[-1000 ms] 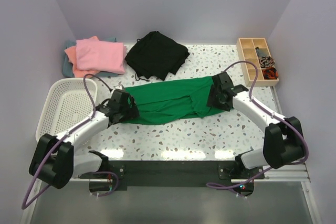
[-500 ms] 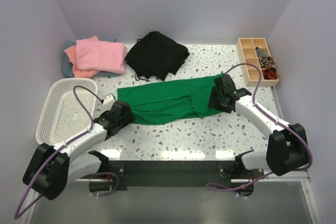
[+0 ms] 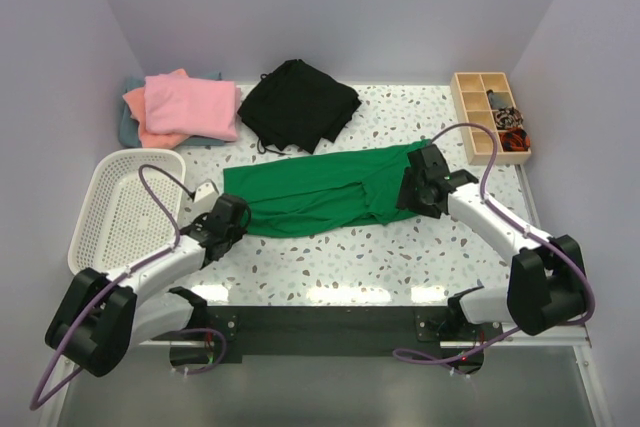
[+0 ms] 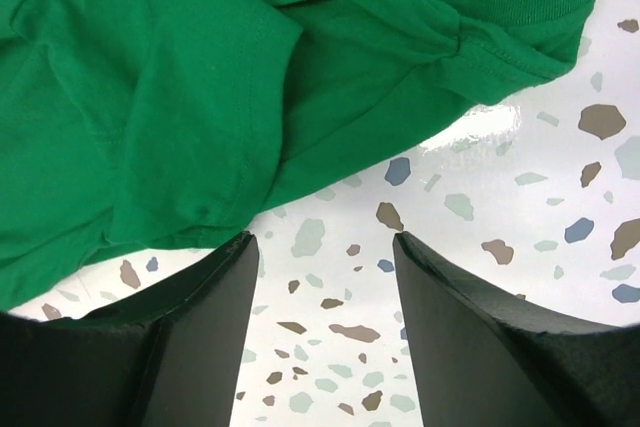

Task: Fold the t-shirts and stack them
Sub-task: Fold the other side of the tshirt into a rectangle

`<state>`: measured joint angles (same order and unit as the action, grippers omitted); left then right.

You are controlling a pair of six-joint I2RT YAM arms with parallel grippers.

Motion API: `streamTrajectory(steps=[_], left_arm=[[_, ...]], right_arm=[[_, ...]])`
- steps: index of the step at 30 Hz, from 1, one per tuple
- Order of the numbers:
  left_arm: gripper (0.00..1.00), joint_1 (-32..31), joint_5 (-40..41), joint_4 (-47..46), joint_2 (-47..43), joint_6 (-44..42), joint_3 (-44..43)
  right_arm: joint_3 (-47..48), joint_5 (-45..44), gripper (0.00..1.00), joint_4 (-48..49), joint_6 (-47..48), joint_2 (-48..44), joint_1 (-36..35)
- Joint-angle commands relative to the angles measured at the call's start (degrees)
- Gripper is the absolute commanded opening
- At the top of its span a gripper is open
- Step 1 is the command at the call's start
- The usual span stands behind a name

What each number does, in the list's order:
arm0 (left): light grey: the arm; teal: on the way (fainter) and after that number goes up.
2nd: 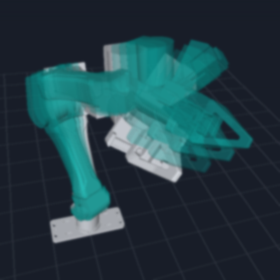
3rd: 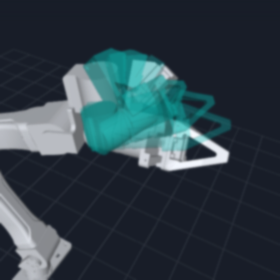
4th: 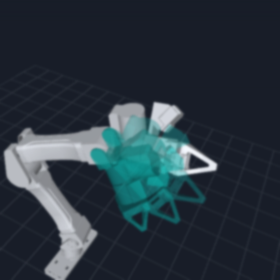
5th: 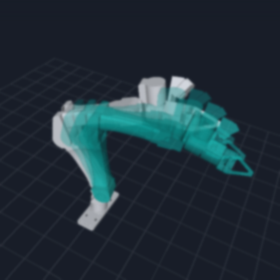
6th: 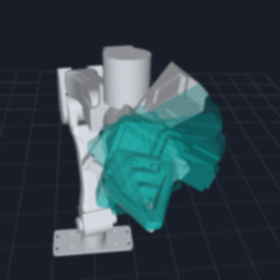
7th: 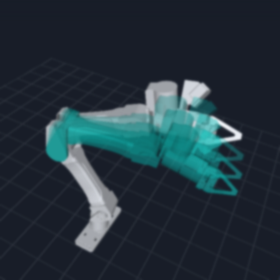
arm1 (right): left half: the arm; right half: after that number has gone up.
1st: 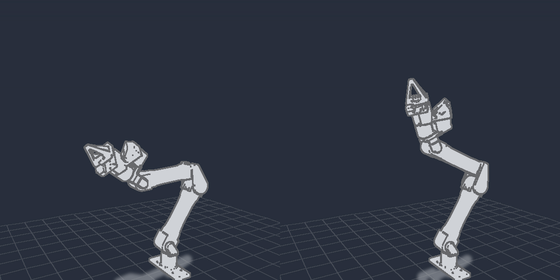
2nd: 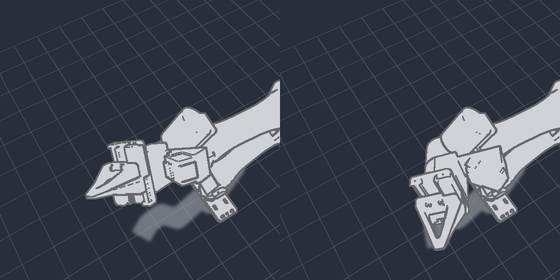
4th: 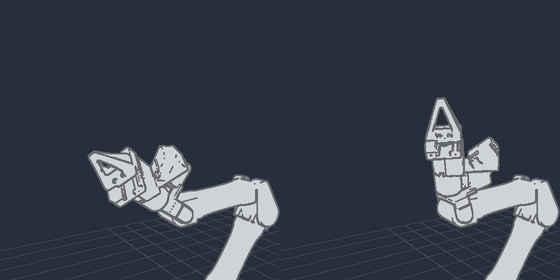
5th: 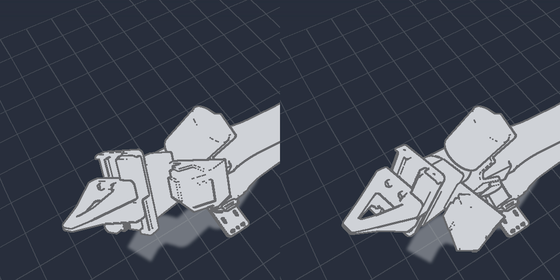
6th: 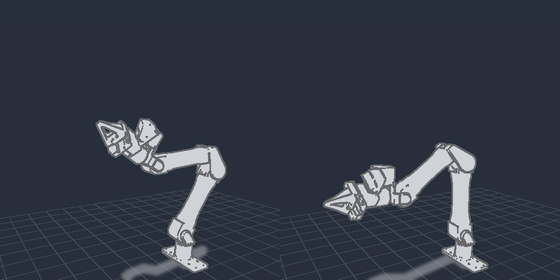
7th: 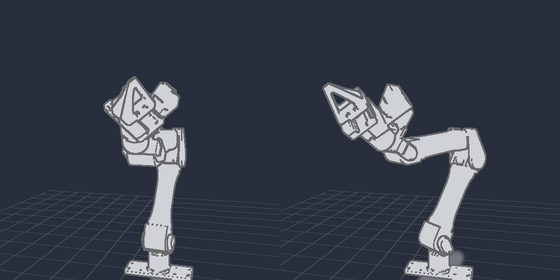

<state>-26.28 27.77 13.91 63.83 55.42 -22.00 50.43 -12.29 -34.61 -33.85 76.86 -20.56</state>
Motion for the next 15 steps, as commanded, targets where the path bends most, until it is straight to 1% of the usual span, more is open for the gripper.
streamTrajectory(steps=[1,5,7,11,15], left_arm=[[0.0,0.0,1.1,-1.5,0.5,-0.7,-0.5],[0.0,0.0,-2.3,0.0,-2.7,-2.0,-1.1],[0.0,0.0,-3.9,1.2,-5.1,-2.7,-1.6],[0.0,0.0,-7.1,4.3,-8.0,-3.5,-2.8],[0.0,-0.1,-8.9,7.1,-10.2,-3.7,-3.6]], right_arm=[[-1.6,0.8,0.59,0.2,-0.3,-1.9,-0.1],[-4.1,2.4,0.61,0.2,-1.2,-4.1,-0.1],[-5.4,2.8,0.61,1.9,-1.6,-4.3,-0.1],[-6.4,5.1,0.61,7.0,-2.4,-2.5,0.0],[-5.0,4.9,0.61,11.0,-3.0,0.6,-0.1]])
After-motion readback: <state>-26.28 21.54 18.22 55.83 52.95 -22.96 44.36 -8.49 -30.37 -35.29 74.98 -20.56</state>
